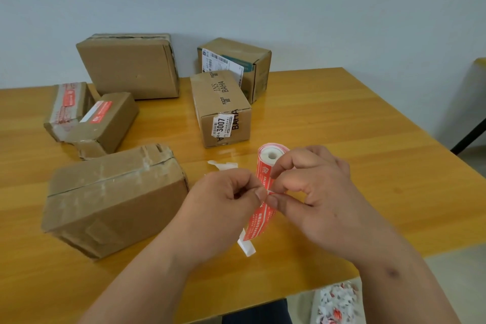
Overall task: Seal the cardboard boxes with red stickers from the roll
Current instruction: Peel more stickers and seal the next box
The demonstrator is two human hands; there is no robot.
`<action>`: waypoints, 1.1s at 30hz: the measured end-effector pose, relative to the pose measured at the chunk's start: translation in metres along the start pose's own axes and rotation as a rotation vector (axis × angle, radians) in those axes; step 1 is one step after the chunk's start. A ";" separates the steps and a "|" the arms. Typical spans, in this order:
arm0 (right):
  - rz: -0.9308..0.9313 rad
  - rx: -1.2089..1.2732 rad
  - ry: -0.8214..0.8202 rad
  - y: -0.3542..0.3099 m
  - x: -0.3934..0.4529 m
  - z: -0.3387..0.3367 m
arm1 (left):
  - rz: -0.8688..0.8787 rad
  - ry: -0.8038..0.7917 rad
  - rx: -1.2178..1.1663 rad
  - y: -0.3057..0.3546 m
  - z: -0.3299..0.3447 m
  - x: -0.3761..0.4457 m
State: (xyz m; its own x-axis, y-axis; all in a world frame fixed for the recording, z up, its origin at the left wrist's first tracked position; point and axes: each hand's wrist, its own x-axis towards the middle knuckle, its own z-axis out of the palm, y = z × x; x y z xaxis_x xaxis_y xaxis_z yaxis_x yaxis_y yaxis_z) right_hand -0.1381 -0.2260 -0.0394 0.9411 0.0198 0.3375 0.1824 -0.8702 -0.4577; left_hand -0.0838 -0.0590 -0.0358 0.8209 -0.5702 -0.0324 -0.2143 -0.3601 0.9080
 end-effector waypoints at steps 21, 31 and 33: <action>0.027 0.112 -0.045 -0.002 0.003 -0.005 | 0.101 0.076 0.099 0.005 0.000 -0.005; -0.003 0.090 -0.013 -0.006 0.003 -0.013 | 0.318 0.151 0.367 0.009 -0.001 -0.003; -0.015 0.086 -0.008 -0.005 0.003 -0.014 | 0.304 0.144 0.346 0.009 0.000 -0.004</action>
State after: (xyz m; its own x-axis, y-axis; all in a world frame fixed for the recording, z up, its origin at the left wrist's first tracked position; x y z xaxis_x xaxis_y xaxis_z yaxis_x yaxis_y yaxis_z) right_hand -0.1402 -0.2284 -0.0251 0.9403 0.0362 0.3385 0.2197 -0.8241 -0.5221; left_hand -0.0887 -0.0600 -0.0277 0.7531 -0.5889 0.2934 -0.5998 -0.4312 0.6741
